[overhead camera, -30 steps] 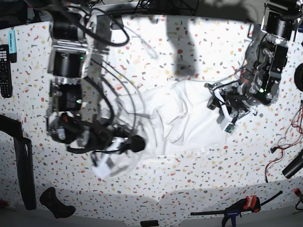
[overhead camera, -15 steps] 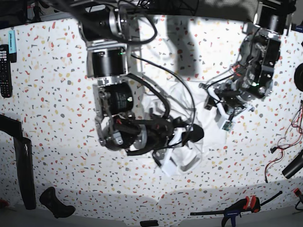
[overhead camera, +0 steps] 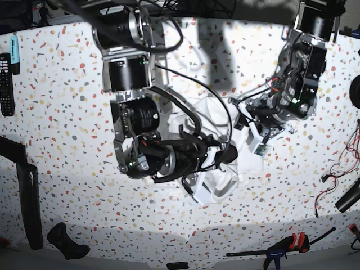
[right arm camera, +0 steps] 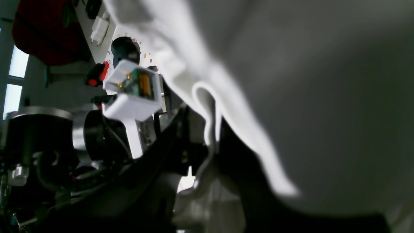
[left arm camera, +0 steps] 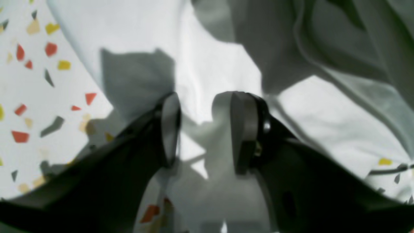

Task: Fold the T-shirt properly
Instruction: 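Lift the shirt edge with the right gripper and fold it toward the left gripper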

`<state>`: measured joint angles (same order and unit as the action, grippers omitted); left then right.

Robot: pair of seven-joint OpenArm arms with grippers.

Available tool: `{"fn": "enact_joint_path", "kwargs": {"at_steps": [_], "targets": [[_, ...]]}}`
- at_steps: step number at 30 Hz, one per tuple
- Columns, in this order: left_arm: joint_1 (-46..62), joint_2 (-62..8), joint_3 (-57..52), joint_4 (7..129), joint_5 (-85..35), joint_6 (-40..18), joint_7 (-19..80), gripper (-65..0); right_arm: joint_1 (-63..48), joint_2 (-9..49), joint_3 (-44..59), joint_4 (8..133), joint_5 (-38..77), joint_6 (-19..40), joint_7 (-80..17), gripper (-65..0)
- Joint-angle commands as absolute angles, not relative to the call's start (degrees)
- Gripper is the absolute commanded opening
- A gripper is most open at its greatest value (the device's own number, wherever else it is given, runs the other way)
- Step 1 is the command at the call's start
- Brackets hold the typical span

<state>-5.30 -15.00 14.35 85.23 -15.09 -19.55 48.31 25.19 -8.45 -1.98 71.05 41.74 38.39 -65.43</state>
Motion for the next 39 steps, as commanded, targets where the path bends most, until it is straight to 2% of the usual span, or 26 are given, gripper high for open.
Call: {"fn": "enact_joint_path", "kwargs": {"at_steps": [1, 3, 8, 15, 21, 26, 31, 39], "targets": [[-6.50, -15.29, 14.28, 86.65, -13.50, -18.04, 49.39, -39.6, 26.83, -9.00, -2.07, 72.20, 43.51, 38.89, -64.34, -65.0], [-7.03, -15.27, 14.28, 87.94, -11.97, -16.38, 50.68, -39.6, 26.83, -9.00, -2.07, 72.20, 43.48, 38.89, -64.34, -65.0], [-7.14, -15.29, 14.28, 94.02, -11.70, -16.45, 53.28, -39.6, 26.83, -9.00, -2.07, 72.20, 43.48, 38.89, -64.31, -65.0], [-7.14, -15.29, 14.28, 103.39, 1.32, -15.53, 59.77, -39.6, 26.83, -9.00, -2.07, 72.20, 43.46, 38.92, -64.31, -65.0], [-6.66, -19.29, 14.28, 103.70, 13.58, -5.89, 60.66, -39.6, 26.85, -9.00, -2.15, 72.20, 43.48, 38.94, -64.27, -65.0], [-6.68, -26.00, 14.28, 103.70, 14.96, -2.00, 60.66, -39.6, 26.85, -9.00, -4.47, 72.20, 43.33, 38.98, -63.64, -65.0], [-6.66, -30.39, 14.28, 103.70, 14.96, 0.69, 62.28, -39.6, 26.83, -9.00, -11.22, 72.16, 31.62, 38.96, -58.28, -65.0], [-6.66, -30.37, 14.28, 103.70, 14.94, 1.34, 63.00, -39.6, 26.83, -9.00, -20.75, 70.46, 21.85, 36.77, -49.25, -65.0]]}}
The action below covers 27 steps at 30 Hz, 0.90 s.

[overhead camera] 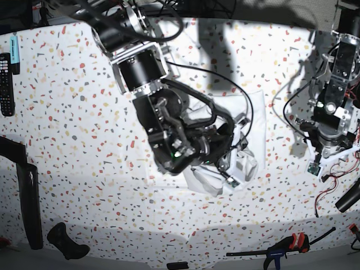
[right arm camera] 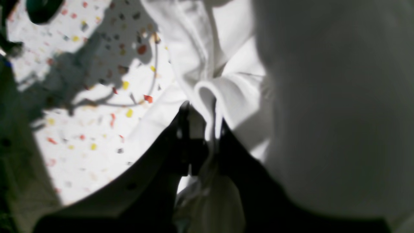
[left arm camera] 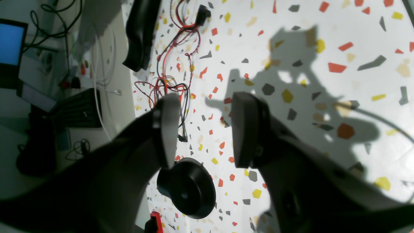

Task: Fold the T-shirt properly
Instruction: 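Lift the shirt edge with the right gripper and fold it toward the left gripper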

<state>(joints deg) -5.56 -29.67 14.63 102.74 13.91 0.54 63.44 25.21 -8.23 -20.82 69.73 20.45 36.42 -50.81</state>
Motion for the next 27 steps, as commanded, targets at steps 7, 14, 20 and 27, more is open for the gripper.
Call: {"fn": "enact_joint_path", "kwargs": {"at_steps": [7, 14, 20, 27], "targets": [[-6.66, -30.37, 14.28, 103.70, 14.94, 1.32, 63.00, -39.6, 27.00, -9.00, -25.96, 70.48, 19.97, 35.14, -47.18, -65.0], [-6.66, -30.37, 14.28, 103.70, 14.94, 1.30, 62.96, -39.6, 27.66, -9.00, -29.30, 70.48, 27.92, 36.01, -47.81, -37.1], [-6.68, -30.85, 14.28, 103.70, 14.98, 1.06, 62.92, -39.6, 30.09, -9.00, -29.85, 70.50, 41.52, 36.71, -52.16, -35.5], [-6.68, -36.45, 14.28, 103.70, 14.98, 0.43, 61.45, -39.6, 33.08, -9.00, -29.87, 70.50, 55.96, 39.29, -59.64, -35.5]]}}
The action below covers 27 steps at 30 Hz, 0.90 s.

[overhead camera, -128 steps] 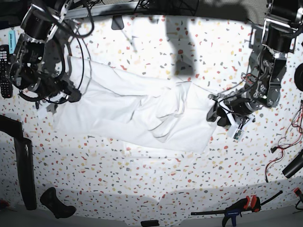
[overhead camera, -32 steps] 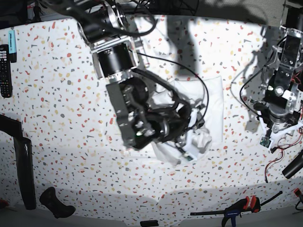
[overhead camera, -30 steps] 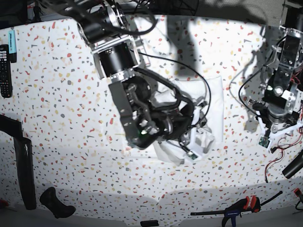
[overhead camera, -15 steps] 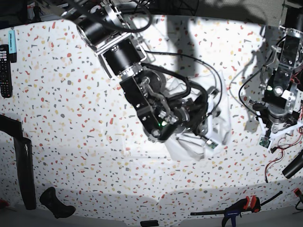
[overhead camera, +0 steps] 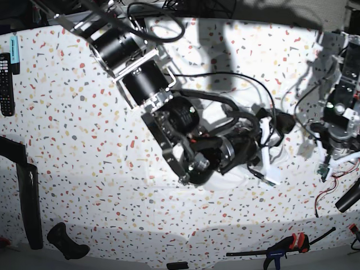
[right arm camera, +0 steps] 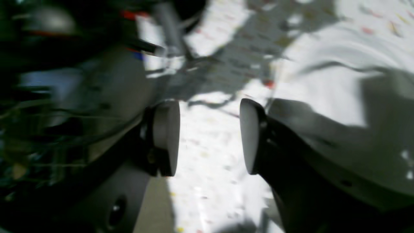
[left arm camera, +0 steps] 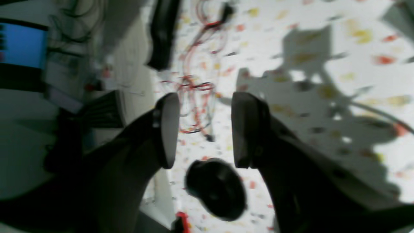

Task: Fold the T-shirt properly
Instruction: 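Lift the shirt edge with the right gripper and fold it toward the left gripper, then release the shirt with the right gripper and pull it back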

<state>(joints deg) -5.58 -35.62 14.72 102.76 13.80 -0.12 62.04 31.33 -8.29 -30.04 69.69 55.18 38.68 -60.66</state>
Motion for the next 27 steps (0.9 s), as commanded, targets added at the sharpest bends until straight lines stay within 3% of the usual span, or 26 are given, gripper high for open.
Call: {"fn": "enact_joint_path", "kwargs": {"at_steps": [1, 5, 11, 17, 20, 27], "targets": [[-6.68, -37.52, 14.28, 103.70, 14.96, 0.43, 61.47, -39.6, 33.36, -9.00, -29.87, 70.50, 57.89, 39.70, -60.75, -35.5], [-6.68, -41.25, 14.28, 103.70, 14.94, 0.64, 61.47, -39.6, 34.17, -9.00, -29.85, 70.50, 63.77, 40.00, -64.01, -35.5], [-6.70, -42.72, 14.28, 103.70, 14.94, 1.74, 60.84, -39.6, 37.41, -9.00, -22.68, 72.69, 61.49, 40.00, -62.35, -35.5], [-6.66, -42.74, 14.28, 104.12, 14.20, 1.80, 55.31, -39.6, 42.54, -9.00, -6.26, 72.73, 35.07, 40.00, -44.64, -35.5], [-6.68, -42.72, 14.28, 107.79, 7.05, 1.78, 48.66, -39.6, 42.65, -9.00, -0.25, 71.70, 18.94, 40.00, -37.60, -35.5], [-6.50, -36.86, 14.28, 115.92, -8.03, -6.44, 46.04, -39.6, 42.68, -5.80, 1.48, 61.54, 11.27, 39.99, -35.97, -35.5]]}}
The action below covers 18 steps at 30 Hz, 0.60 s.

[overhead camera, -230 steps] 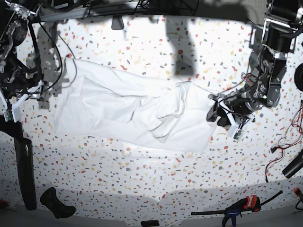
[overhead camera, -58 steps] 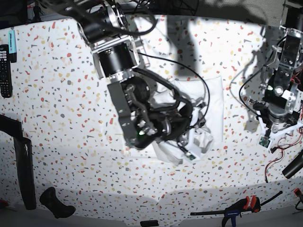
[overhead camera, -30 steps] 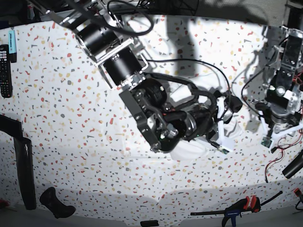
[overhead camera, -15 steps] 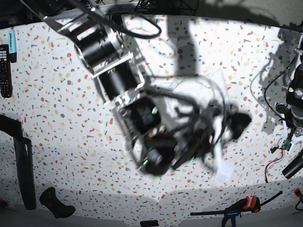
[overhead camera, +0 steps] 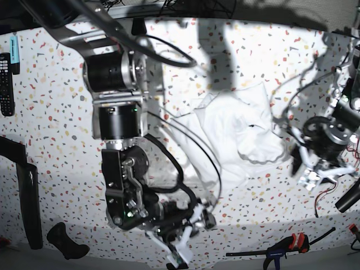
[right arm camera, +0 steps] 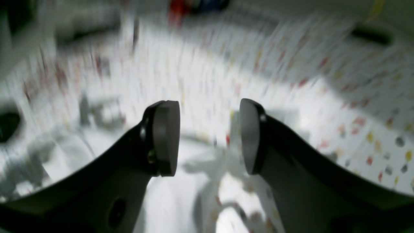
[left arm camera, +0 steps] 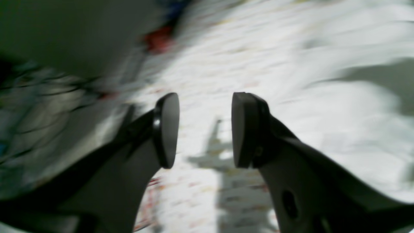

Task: Fold the T-shirt properly
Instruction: 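Release the shirt with the right gripper and pull it back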

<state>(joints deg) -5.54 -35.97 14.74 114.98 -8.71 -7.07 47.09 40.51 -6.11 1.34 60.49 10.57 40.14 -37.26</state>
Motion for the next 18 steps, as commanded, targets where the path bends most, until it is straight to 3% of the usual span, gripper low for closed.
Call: {"fn": "enact_joint_path", "kwargs": {"at_steps": [1, 4, 9, 13, 18], "targets": [[-6.50, -35.20, 14.28, 115.92, -9.80, -7.57, 45.84, -39.6, 42.68, -4.91, 1.48, 60.10, 10.37, 39.97, -36.03, -35.5], [-6.50, -28.64, 14.28, 116.27, -13.23, -8.84, 47.92, -39.6, 42.68, -1.43, 1.48, 56.31, 8.49, 38.79, -36.84, -35.5], [-6.55, -19.00, 14.28, 117.91, -14.85, -9.43, 46.81, -39.6, 42.63, 6.28, 1.48, 53.69, 2.81, 29.93, -39.70, -35.5], [-6.63, -17.45, 14.28, 117.84, -17.45, -12.58, 46.65, -39.6, 42.72, 11.46, 1.48, 53.71, 7.70, 30.00, -42.48, -35.5], [-4.64, -16.56, 14.28, 112.44, -19.64, -14.68, 41.34, -39.6, 42.70, 12.99, 1.48, 53.71, 10.50, 30.22, -44.03, -35.5]]}}
